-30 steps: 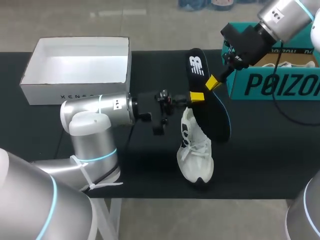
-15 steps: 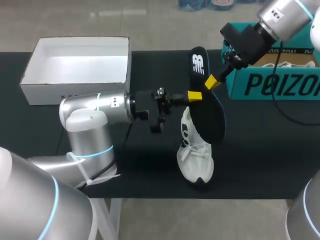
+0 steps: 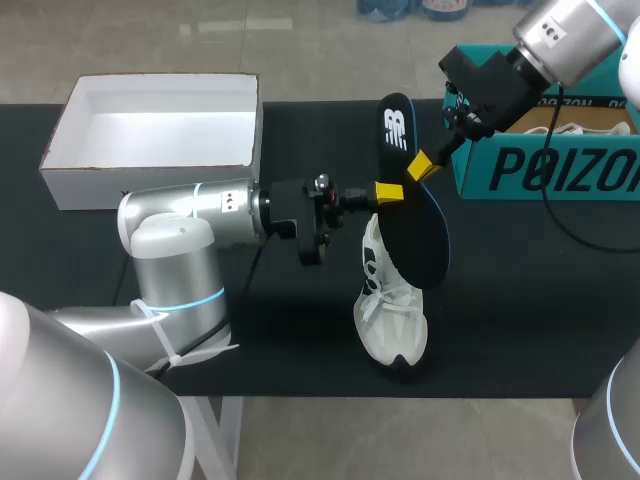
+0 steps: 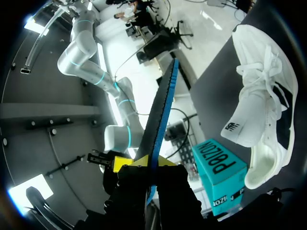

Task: Take the shoe out of the shoebox, open the shoe tongue, remove and reinsert the insole, then place the shoe into the shoebox

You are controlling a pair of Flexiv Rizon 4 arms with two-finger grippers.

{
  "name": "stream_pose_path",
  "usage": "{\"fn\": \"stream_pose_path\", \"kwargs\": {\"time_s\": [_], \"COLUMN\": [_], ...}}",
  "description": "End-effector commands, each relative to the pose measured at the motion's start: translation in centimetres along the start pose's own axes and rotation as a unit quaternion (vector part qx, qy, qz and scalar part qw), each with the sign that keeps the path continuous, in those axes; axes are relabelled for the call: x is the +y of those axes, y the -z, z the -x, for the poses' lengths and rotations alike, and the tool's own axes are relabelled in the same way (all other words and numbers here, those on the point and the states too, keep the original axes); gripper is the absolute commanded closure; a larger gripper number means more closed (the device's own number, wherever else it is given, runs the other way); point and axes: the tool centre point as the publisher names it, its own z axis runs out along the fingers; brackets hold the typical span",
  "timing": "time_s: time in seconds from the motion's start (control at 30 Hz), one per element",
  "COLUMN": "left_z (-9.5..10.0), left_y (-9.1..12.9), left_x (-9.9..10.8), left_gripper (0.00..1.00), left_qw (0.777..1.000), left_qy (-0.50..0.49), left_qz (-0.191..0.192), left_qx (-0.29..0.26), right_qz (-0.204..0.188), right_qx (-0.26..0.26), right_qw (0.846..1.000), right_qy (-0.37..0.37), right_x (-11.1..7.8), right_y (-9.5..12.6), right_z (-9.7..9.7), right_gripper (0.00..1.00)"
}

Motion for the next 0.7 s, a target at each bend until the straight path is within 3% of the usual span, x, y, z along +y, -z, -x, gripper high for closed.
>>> {"fn": "stream_pose_path", "kwargs": {"time_s": [0.03,0.43,0.47,0.5,0.7], "left_z": [-0.18,-0.18,-0.18,-0.18,-0.18], "left_y": [-0.03,-0.03,-0.03,-0.03,-0.03], "left_x": [0.09,0.09,0.09,0.09,0.09], "left_gripper": [1.0,1.0,1.0,1.0,1.0], "left_qw": [1.0,1.0,1.0,1.0,1.0], "left_qy": [-0.001,-0.001,-0.001,-0.001,-0.001], "left_qz": [0.001,0.001,0.001,0.001,0.001], "left_qx": [0.0,0.0,0.0,0.0,0.0], "right_qz": [0.002,0.005,0.005,0.004,0.009], "right_qx": [0.0,-0.005,-0.006,-0.006,-0.018], "right_qw": [1.0,1.0,1.0,1.0,1.0], "right_qy": [0.0,0.003,0.003,0.003,-0.005], "right_x": [-0.22,-0.2,-0.2,-0.21,-0.57], "right_y": [-0.04,-0.08,-0.08,-0.07,0.43], "right_z": [-0.17,-0.36,-0.36,-0.35,-0.14], "right_gripper": [1.0,1.0,0.37,0.0,0.0]}}
